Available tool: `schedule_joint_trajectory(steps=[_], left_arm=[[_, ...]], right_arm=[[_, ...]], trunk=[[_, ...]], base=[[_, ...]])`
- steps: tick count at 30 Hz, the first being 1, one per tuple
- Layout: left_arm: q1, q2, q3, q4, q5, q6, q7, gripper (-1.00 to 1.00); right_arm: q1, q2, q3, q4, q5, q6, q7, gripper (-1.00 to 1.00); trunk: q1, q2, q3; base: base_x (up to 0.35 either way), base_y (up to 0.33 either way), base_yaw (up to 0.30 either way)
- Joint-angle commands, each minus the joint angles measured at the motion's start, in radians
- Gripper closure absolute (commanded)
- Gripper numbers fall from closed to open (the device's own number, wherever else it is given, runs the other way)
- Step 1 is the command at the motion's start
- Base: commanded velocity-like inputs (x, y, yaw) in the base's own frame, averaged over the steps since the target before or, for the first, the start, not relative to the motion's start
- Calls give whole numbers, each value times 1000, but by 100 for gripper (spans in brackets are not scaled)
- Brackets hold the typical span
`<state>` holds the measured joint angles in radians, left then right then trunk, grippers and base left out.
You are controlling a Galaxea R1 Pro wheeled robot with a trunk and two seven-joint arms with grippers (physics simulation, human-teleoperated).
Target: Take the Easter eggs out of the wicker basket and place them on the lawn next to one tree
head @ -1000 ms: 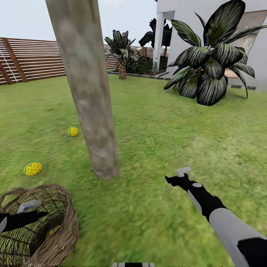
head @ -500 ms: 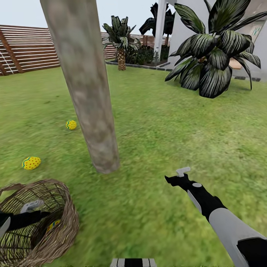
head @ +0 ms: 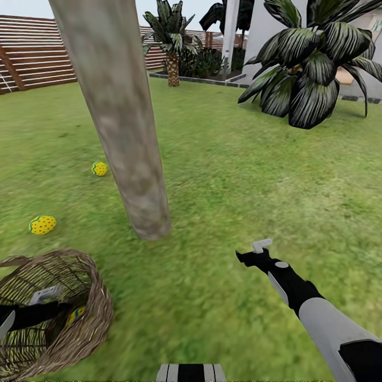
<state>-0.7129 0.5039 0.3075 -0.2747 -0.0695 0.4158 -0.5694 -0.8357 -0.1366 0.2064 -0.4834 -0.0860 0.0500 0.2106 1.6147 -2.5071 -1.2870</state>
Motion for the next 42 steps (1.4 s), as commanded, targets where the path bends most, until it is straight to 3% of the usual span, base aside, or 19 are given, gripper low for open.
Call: schedule_joint_trajectory(steps=[1, 19, 26, 31, 42], left_arm=[[0, -1, 9, -1, -7, 8, -6, -100], [0, -2, 9, -1, -4, 7, -6, -100], [0, -5, 7, 0, -7, 7, -7, -100], [0, -23, 7, 0, -9, 6, -4, -100], [0, -21, 9, -3, -9, 9, -3, -100]], right_arm=[[0, -1, 5, -2, -9, 5, 0, -100], [0, -1, 5, -3, -9, 7, 0, -100], [0, -1, 5, -3, -9, 7, 0, -100], [0, -1, 5, -3, -9, 7, 0, -100], [0, 1, 17, 1, -8, 7, -1, -100]], trunk=[[0, -1, -5], [8, -5, -74], [8, -5, -74], [8, -5, -74], [8, -5, -74]], base=[[0, 0, 0], [0, 0, 0], [0, 0, 0], [0, -84, 0], [0, -80, 0]])
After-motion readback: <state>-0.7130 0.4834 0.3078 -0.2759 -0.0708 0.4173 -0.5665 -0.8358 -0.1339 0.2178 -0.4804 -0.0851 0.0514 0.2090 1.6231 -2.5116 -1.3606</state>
